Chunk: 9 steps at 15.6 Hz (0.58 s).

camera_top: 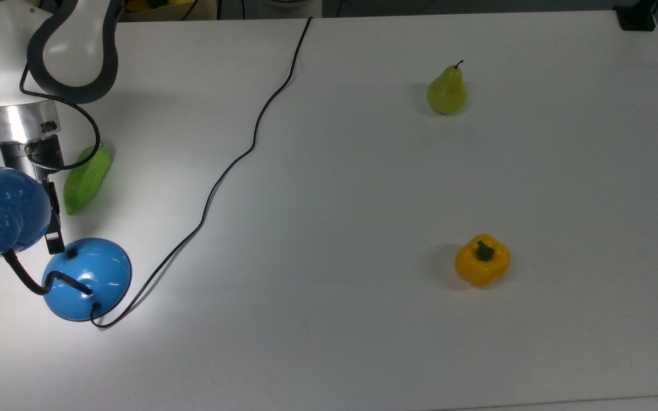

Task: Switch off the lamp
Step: 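Lower the gripper and press the switch on the lamp base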

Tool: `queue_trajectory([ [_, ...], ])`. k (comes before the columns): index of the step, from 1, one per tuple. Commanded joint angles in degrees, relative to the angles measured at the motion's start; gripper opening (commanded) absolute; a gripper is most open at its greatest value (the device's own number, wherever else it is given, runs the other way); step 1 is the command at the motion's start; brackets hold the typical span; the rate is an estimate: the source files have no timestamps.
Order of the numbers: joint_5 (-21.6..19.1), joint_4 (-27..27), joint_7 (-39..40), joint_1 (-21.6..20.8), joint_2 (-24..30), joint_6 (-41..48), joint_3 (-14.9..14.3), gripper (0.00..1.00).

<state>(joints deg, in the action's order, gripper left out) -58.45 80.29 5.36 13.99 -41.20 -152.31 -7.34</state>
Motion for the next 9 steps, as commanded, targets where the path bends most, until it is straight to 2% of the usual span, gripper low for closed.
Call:
queue_trajectory([
  [1, -1.76, -1.36, 1.05, -0.37, -1.43, -1.50, 0.49, 0.00],
  [9, -0.44, 0.30, 2.80, -0.28, -1.52, -2.11, 0.66, 0.00],
])
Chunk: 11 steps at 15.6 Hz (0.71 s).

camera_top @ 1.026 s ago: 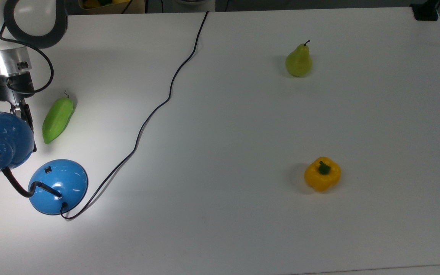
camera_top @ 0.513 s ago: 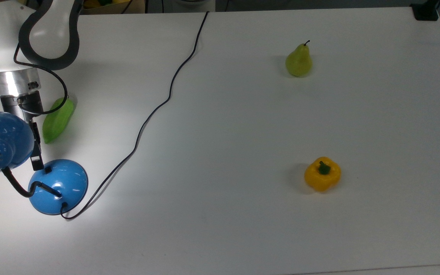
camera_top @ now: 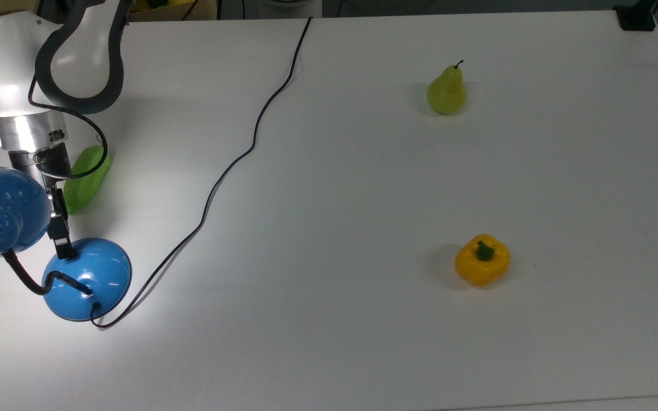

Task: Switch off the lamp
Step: 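Lower the gripper and press the switch on the lamp base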

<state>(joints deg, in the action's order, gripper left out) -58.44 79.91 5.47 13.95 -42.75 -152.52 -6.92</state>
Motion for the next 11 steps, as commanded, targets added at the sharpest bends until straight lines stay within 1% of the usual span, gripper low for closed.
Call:
queue_trajectory([
  [1, -0.45, 0.94, 3.49, -0.24, 0.04, -1.91, 0.24, 0.00],
  [11, -0.27, 1.74, 3.94, 0.11, 0.04, -1.91, 0.24, 0.00],
])
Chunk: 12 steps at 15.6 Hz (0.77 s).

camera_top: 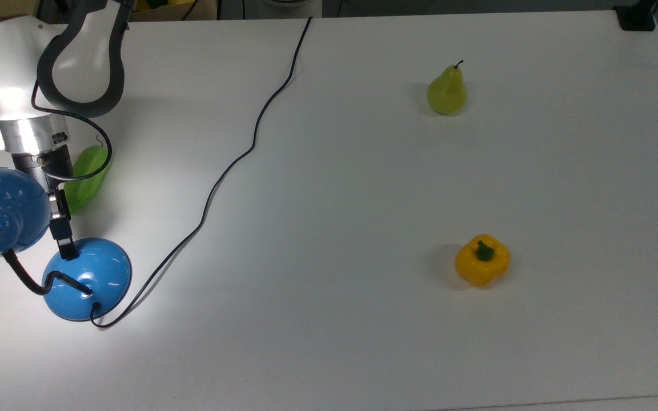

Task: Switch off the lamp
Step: 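Lower the gripper and press the switch on the lamp base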

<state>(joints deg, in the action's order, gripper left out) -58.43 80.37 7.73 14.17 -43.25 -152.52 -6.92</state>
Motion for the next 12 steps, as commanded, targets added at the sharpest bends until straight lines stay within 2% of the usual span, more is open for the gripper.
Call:
queue_trajectory([
  [1, -0.19, 1.28, 1.67, -0.02, 0.53, -1.90, 0.24, 0.00],
  [12, -0.19, 2.94, 4.83, 0.50, 0.53, -1.99, 0.15, 0.00],
])
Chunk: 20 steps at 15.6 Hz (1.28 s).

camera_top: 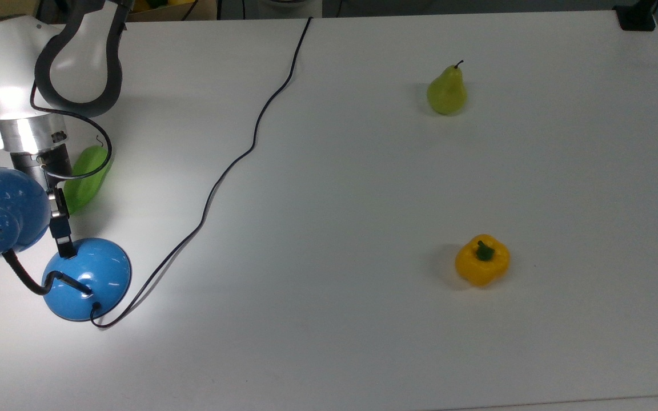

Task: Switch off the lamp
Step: 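Lower the gripper and press the switch on the lamp base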

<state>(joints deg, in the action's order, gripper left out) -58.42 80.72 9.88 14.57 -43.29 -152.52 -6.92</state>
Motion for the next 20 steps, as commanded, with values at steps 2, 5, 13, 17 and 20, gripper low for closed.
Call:
queue_trajectory([
  [2, -0.29, 2.68, 3.30, 0.11, 0.49, -2.08, 0.24, 0.00],
  [5, -0.37, 2.68, 3.30, 0.11, 0.58, -2.08, 0.15, 0.00],
  [13, -0.29, 3.74, 3.39, 0.28, 0.49, -2.17, 0.15, 0.00],
  [17, -0.37, 3.91, 4.18, 0.37, 0.84, -2.17, 0.15, 0.00],
  [20, -0.20, 6.45, 4.27, 0.37, 3.47, -2.08, 0.06, 0.00],
])
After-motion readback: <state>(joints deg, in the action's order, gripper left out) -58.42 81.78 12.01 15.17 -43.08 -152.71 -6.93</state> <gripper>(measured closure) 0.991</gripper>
